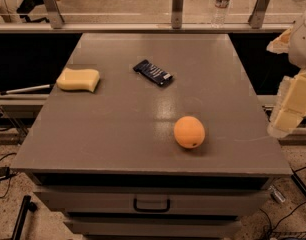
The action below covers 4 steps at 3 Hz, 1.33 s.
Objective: Move orange near sponge
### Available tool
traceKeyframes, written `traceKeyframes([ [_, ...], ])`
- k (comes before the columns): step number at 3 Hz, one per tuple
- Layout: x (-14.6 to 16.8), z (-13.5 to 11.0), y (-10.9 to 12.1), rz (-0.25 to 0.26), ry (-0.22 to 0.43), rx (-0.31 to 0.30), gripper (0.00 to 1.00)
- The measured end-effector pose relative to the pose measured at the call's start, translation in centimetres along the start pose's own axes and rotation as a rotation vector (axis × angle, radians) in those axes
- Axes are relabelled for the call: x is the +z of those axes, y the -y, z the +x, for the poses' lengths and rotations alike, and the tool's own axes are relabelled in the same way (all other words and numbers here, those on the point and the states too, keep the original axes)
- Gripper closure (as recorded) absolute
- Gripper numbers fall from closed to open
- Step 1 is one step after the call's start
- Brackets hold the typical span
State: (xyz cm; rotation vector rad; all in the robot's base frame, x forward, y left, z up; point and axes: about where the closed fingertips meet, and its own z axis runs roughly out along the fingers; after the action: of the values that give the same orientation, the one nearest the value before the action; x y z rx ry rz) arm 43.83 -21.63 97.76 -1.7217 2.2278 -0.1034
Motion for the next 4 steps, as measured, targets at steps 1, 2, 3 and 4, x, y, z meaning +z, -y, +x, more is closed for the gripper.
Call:
traceKeyframes([
  [1,0.0,0.0,0.0,0.0,0.0,0.0,0.0],
  [2,2.6,-2.3,-0.5,-0.041,0.098,-0.031,0.0],
  [3,9.7,-7.9,-3.3,-0.184,0.294,-0.138,0.0],
  [4,13.3,-10.5,-6.1,-0.271,0.368,-0.235,0.0],
])
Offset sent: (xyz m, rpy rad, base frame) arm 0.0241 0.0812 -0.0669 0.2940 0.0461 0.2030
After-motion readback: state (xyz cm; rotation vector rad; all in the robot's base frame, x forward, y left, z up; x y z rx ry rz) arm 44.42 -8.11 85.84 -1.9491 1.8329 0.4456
